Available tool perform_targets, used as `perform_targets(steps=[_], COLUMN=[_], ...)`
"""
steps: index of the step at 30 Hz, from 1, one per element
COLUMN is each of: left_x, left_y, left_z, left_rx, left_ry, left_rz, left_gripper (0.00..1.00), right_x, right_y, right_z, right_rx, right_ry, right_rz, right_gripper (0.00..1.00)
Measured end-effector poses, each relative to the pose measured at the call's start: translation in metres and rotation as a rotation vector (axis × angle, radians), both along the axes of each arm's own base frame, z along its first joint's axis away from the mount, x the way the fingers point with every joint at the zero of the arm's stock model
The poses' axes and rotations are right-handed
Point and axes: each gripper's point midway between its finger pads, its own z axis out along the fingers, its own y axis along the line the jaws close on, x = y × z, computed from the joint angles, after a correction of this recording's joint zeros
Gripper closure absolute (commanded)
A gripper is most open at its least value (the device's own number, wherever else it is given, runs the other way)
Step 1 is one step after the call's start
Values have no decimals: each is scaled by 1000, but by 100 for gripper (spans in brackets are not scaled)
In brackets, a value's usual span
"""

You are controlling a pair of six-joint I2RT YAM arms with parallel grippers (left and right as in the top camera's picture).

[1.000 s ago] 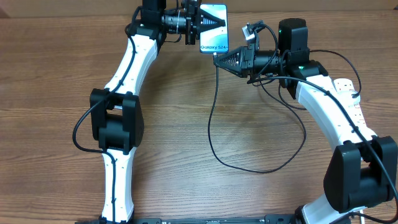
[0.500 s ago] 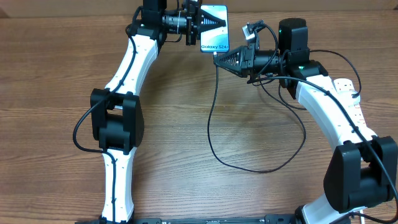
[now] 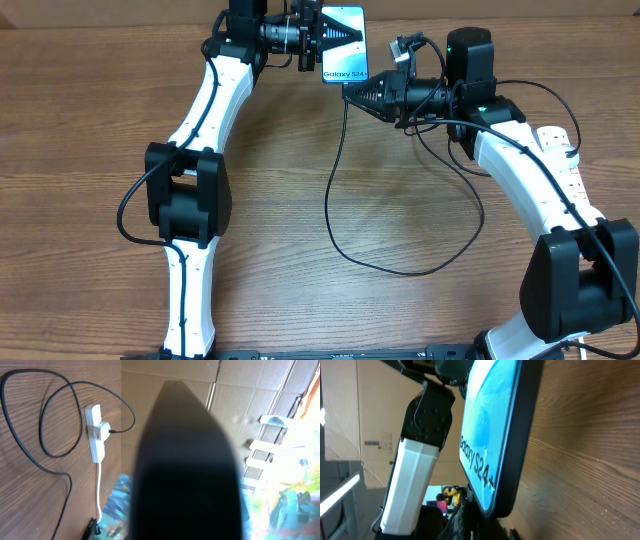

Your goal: Plug charger to phone and switch on socket

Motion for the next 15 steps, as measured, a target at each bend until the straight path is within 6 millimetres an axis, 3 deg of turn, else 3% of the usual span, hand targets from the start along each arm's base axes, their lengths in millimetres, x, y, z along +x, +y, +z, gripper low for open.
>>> perform_targets(steps=[15], left_x=[-7], left_y=[1], left_z=[2], left_rx=[-19], left_ry=[-62], left_rz=[-44], left_gripper=[96], right_x=[-4], right_y=[5], right_z=[-2], right_rx=[5], right_ry=[41], right_rz=[5], right_gripper=[96])
